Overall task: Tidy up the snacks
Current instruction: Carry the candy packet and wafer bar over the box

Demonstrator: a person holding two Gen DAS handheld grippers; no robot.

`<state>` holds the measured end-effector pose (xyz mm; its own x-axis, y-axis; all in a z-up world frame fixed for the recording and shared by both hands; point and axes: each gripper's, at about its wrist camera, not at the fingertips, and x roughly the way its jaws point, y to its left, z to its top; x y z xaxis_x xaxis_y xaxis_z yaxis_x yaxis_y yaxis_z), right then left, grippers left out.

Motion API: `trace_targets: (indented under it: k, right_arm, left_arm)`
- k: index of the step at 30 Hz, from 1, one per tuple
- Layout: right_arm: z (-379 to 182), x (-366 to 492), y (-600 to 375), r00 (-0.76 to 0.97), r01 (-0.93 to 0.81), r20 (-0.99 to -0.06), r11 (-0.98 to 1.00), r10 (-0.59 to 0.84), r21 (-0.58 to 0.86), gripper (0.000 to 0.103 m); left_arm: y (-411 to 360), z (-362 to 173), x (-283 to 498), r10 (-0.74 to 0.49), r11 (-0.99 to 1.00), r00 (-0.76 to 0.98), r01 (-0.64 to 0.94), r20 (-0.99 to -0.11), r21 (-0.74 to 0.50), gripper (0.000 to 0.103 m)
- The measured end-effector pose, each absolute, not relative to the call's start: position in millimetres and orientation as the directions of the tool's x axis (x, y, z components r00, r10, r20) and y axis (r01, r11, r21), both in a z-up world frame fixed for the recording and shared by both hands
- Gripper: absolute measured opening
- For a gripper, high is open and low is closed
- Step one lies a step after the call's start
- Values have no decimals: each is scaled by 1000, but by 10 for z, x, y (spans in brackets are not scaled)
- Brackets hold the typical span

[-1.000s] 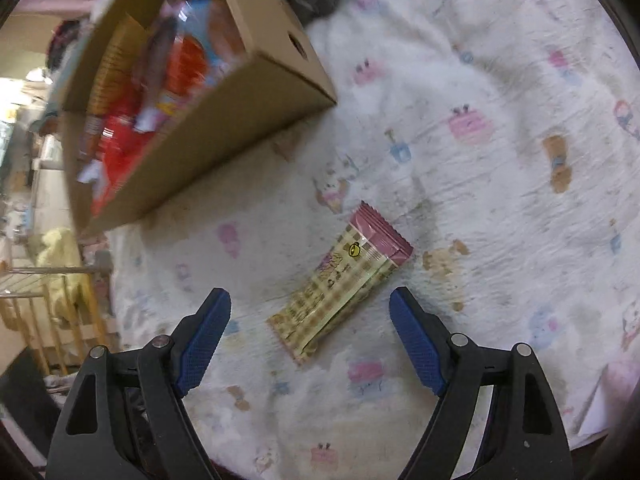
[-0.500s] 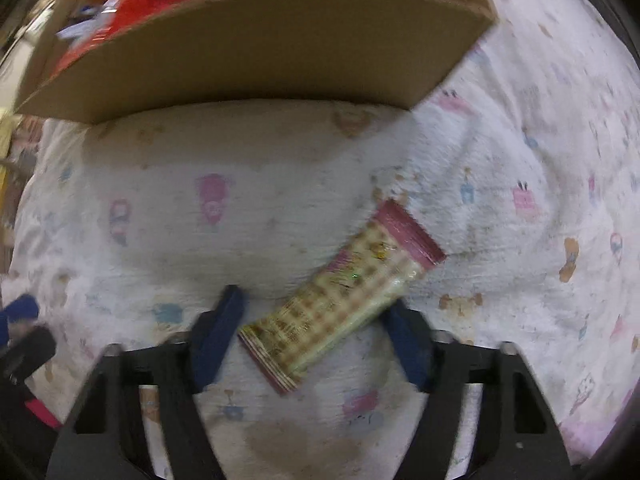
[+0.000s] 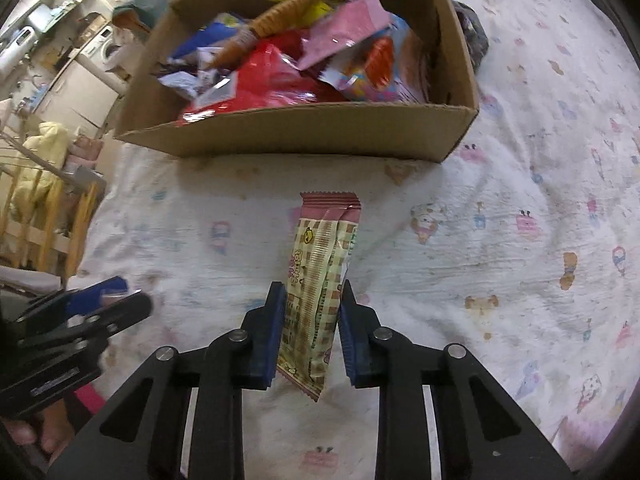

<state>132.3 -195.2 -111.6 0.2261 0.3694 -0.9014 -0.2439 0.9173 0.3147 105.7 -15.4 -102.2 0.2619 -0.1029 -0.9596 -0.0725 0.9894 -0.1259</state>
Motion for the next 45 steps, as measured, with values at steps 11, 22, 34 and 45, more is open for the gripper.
trace_targets:
  k: [11, 22, 34, 45]
  right_arm:
    - [-631, 1356, -2097, 313, -295, -784, 840, 535, 456, 13]
    - [-598, 1448, -2058, 329, -276, -750, 818, 574, 505, 12]
    - [-517, 1461, -2244, 358, -236, -705, 790, 612, 566, 12]
    - [-56, 2117, -2483, 502, -216, -699, 856, 509, 469, 12]
  left_arm:
    - [-107, -805, 1134, -88, 988, 315, -96, -945, -124, 37]
    - [170, -647, 1376, -84, 972, 390, -171, -917, -161, 37]
    - [295, -558, 1357, -110, 962, 405, -187, -908, -199, 37]
    - [139, -97, 2089, -46, 994, 470, -62, -881, -86, 37]
